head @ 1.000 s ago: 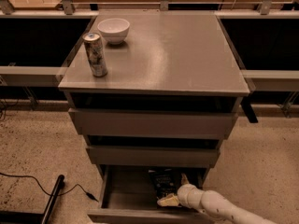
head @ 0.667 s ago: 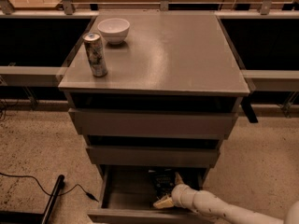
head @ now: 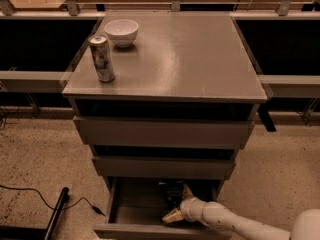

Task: Pick blue chip bag from bottom drawer and place on counter

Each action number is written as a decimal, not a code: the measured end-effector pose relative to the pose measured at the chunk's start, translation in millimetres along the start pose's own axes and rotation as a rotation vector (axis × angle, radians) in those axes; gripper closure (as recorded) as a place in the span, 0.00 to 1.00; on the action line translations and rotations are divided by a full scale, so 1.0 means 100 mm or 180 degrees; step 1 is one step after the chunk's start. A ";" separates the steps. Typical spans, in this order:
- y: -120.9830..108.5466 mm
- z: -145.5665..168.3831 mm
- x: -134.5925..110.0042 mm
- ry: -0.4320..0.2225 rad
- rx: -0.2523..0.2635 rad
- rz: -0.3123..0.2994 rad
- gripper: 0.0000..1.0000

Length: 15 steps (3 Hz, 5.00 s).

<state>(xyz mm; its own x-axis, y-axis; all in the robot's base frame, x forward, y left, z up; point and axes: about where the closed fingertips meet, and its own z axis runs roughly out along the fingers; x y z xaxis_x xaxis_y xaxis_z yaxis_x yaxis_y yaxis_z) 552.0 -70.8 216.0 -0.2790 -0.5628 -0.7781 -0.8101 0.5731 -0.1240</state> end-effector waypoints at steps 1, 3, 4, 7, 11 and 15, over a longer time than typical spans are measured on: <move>-0.07 0.16 0.13 0.0031 -0.0031 0.0053 0.00; -0.36 0.37 0.57 0.0151 0.0182 0.0314 0.39; -0.38 0.42 0.65 0.0177 0.0211 0.0307 0.63; -0.25 0.19 0.32 -0.0023 0.0002 -0.0008 1.00; 0.15 -1.83 -0.68 -0.0823 -0.0821 -0.0713 1.00; 0.64 -3.46 -1.94 -0.1589 -0.1019 -0.2707 1.00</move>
Offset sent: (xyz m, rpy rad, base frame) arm 0.0438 -0.0457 -0.0823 -0.0131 0.0869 -0.1602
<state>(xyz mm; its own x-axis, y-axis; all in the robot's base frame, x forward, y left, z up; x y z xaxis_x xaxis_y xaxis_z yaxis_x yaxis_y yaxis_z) 375.9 -131.2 571.5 0.6356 -0.3546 -0.6858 -0.7590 -0.1242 -0.6392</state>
